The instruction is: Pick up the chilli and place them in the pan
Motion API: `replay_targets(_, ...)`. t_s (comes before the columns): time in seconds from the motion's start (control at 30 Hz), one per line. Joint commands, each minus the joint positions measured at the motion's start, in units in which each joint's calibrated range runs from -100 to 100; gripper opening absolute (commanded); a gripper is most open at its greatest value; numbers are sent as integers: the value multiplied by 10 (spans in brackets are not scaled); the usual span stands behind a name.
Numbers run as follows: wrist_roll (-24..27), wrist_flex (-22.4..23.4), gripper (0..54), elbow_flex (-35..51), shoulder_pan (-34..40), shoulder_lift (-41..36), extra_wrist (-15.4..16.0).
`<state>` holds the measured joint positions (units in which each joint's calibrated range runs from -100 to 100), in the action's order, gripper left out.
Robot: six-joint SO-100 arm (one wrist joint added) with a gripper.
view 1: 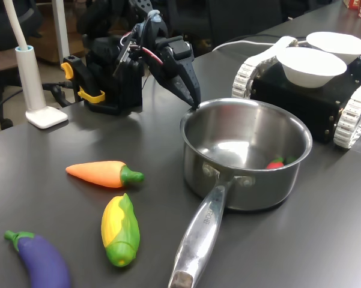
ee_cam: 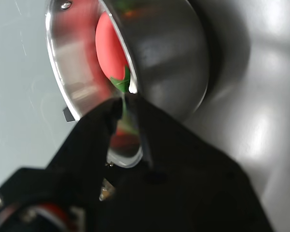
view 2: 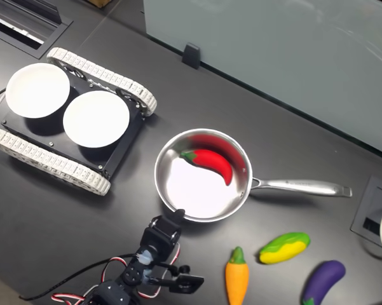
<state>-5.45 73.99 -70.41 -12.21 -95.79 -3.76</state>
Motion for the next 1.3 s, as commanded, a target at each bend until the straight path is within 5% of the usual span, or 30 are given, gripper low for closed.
replay_targets(0.0,8,20,2,-46,25,3,23)
replay_targets(0.77,31,42,2,-25,-1,3,38)
replay_targets(1.03,23,-73,2,18,-11,3,33)
replay_targets(1.27,6,-74,2,121,-14,3,33)
